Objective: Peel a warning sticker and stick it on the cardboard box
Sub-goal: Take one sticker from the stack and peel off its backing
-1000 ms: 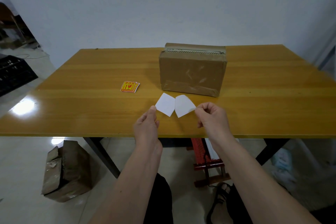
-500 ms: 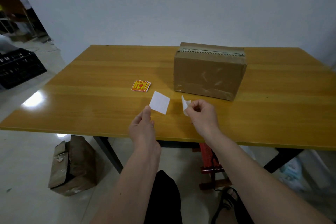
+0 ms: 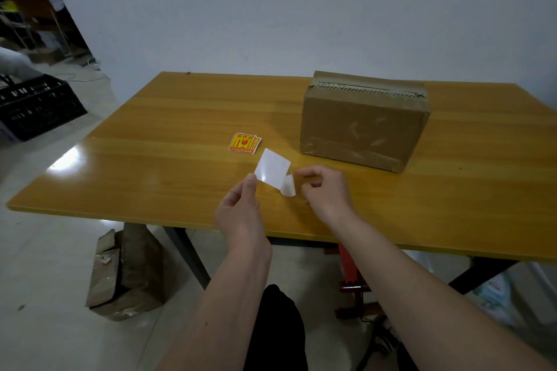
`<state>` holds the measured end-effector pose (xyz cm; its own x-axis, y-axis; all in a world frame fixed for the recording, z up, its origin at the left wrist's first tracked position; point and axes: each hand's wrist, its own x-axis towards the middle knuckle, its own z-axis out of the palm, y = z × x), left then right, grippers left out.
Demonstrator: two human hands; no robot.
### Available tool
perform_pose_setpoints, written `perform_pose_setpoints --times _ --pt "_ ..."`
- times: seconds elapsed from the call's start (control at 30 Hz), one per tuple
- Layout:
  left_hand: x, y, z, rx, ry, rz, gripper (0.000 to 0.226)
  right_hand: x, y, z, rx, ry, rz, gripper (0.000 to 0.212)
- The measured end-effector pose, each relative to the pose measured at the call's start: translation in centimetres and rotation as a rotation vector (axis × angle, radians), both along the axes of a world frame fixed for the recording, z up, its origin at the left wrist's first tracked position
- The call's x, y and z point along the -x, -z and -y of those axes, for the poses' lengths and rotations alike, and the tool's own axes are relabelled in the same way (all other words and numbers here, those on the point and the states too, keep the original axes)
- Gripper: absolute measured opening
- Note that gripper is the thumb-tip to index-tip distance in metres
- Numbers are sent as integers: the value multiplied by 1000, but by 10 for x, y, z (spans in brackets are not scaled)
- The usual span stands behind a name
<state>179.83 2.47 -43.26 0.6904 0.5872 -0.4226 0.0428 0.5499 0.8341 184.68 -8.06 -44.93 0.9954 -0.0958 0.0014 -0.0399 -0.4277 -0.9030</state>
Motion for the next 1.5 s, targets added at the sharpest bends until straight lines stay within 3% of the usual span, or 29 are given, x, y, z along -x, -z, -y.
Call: perform_pose_setpoints --times 0.1,0.17,0.3,0.5,0.7,0.97,1.03,1.2,1.43,1.5 --pt "0 -2 7 12 -2 -5 10 10 -11 7 -84 19 39 5" --pt "-2 -2 11 68 31 -11 9 19 -17 12 -130 8 52 11" --pt "0 -3 26 233 131 5 23 36 -24 24 -176 -2 66 2" --pt "10 -10 49 289 245 80 9 49 -28 47 -262 90 44 11" --pt "18 -13 63 286 314 102 10 60 -37 57 -360 73 35 18" --pt "27 -17 70 274 275 101 7 68 -41 62 -359 80 48 14" --pt "28 -17 71 173 227 99 6 68 -41 61 -327 111 69 15" --pt "33 -17 73 -490 76 167 16 73 -48 60 -337 71 59 17" --pt "37 -8 73 -819 107 362 6 75 -54 55 -498 84 17 50" --pt "38 -3 72 -911 99 416 4 74 -53 55 -512 108 7 44"
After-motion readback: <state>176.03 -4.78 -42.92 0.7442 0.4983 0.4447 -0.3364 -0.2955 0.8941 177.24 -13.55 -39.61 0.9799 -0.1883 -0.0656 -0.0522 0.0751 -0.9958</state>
